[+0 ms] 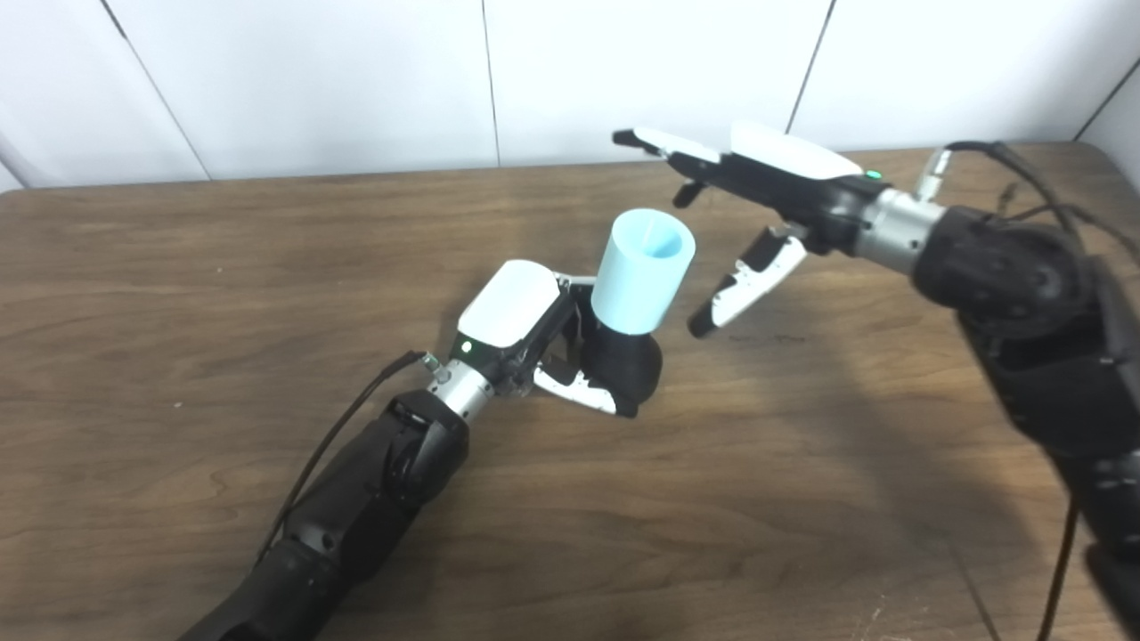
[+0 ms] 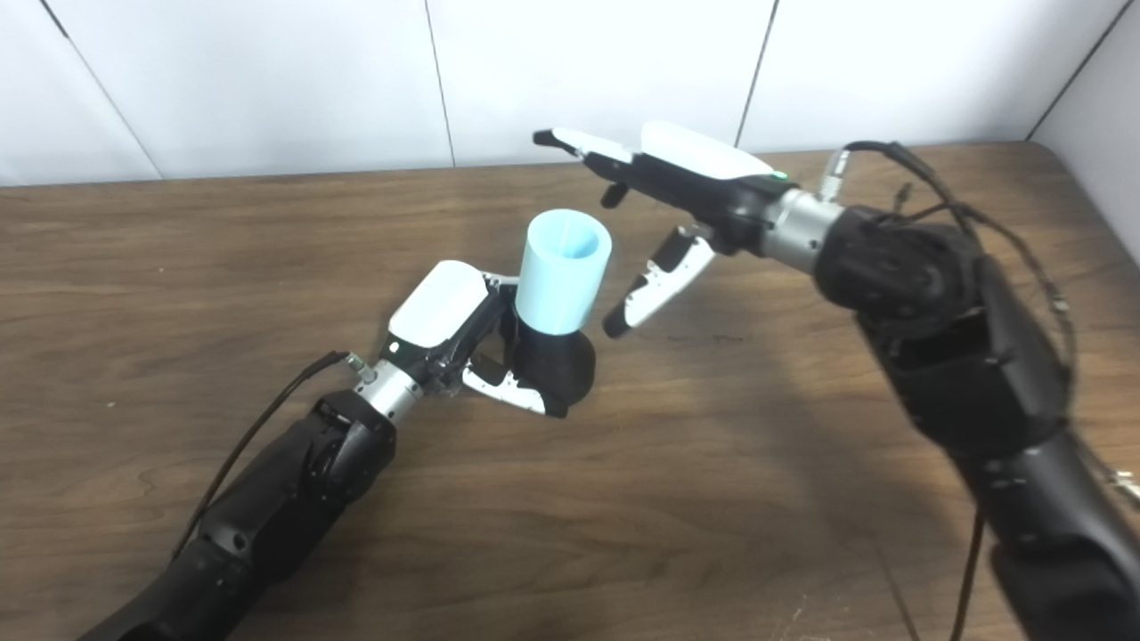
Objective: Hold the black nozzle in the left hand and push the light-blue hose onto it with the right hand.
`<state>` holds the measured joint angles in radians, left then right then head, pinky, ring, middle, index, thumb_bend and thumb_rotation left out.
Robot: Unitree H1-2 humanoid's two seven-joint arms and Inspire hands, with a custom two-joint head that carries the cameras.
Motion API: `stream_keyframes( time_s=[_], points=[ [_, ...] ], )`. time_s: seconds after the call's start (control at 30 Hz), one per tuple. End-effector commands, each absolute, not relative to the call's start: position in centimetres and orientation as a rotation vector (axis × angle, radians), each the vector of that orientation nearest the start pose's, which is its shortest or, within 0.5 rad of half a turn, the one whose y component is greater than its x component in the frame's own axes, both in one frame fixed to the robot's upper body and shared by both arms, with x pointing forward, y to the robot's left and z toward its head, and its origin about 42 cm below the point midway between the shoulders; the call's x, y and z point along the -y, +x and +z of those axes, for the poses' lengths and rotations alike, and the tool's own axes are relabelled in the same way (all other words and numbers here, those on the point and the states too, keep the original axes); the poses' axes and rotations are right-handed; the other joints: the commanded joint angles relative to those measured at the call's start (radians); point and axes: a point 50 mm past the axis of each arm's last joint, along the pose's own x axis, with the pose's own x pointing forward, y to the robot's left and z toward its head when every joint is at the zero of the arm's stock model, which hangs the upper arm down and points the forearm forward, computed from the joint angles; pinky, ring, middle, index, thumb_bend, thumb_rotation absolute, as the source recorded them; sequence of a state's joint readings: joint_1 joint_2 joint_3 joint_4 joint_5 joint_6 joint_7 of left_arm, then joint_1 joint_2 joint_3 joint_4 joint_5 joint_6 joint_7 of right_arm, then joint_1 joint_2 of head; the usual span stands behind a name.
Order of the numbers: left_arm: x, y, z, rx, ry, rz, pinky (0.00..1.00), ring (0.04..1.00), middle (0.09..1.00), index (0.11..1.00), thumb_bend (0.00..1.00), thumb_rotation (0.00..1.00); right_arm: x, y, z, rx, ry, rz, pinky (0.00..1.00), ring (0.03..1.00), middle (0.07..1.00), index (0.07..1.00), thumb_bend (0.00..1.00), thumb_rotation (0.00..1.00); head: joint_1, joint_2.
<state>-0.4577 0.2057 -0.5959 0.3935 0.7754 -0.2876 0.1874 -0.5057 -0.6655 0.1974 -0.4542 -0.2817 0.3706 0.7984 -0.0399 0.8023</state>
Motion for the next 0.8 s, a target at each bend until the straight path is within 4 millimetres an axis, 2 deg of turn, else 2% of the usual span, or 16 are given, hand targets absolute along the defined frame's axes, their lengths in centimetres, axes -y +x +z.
stream_keyframes(
  time_s=[0.0,0.1,0.17,0.2,0.27,0.37,0.53,0.63,0.77],
  points=[
    [-13.2,35.0,6.1,0.35,1.165,-0.727,0.29,0.387,0.407,0.501,0.52,0.0,27.1,33.7,35.7,0.186,-1.145,0.754,0.73,1.0,1.0,1.0,1.0,0.28,-0.002,-0.001],
    [-13.2,35.1,6.1,0.341,1.163,-0.728,0.29,0.384,0.405,0.5,0.52,0.0,27.8,32.9,34.9,0.182,-1.124,0.786,0.79,1.0,1.0,1.0,1.0,0.29,0.003,-0.004],
    [-13.2,35.1,6.1,0.337,1.158,-0.728,0.28,0.378,0.401,0.499,0.52,0.0,28.0,32.6,34.4,0.203,-1.093,0.792,0.9,1.0,1.0,1.0,1.0,0.31,0.003,-0.005],
    [-13.2,35.1,6.1,0.336,1.158,-0.728,0.28,0.376,0.399,0.499,0.52,0.0,28.0,32.4,34.1,0.216,-1.083,0.792,0.95,1.0,1.0,1.0,1.0,0.34,0.001,-0.005],
    [-13.2,35.1,6.1,0.339,1.164,-0.731,0.28,0.373,0.399,0.5,0.52,0.0,27.8,32.0,33.7,0.248,-1.094,0.793,0.99,1.0,1.0,1.0,1.0,0.46,-0.002,-0.006],
    [-13.2,35.1,6.0,0.346,1.17,-0.731,0.27,0.361,0.396,0.498,0.52,0.0,27.6,31.7,33.3,0.303,-1.138,0.796,1.0,1.0,1.0,1.0,1.0,0.64,-0.002,-0.007],
    [-13.1,35.1,6.0,0.345,1.169,-0.73,0.27,0.361,0.396,0.498,0.52,0.0,27.3,31.3,32.9,0.393,-1.212,0.772,1.0,1.0,1.0,1.0,0.97,0.82,0.0,-0.007],
    [-13.0,35.1,6.0,0.343,1.161,-0.731,0.28,0.372,0.4,0.5,0.52,0.0,27.1,31.2,32.7,0.421,-1.24,0.745,1.0,1.0,1.0,1.0,0.94,0.88,-0.001,-0.007],
    [-12.9,35.2,6.0,0.336,1.162,-0.734,0.29,0.38,0.404,0.499,0.52,0.0,26.9,31.3,32.5,0.42,-1.27,0.697,1.0,1.0,1.0,1.0,0.93,0.91,0.002,-0.007]
  ],
)
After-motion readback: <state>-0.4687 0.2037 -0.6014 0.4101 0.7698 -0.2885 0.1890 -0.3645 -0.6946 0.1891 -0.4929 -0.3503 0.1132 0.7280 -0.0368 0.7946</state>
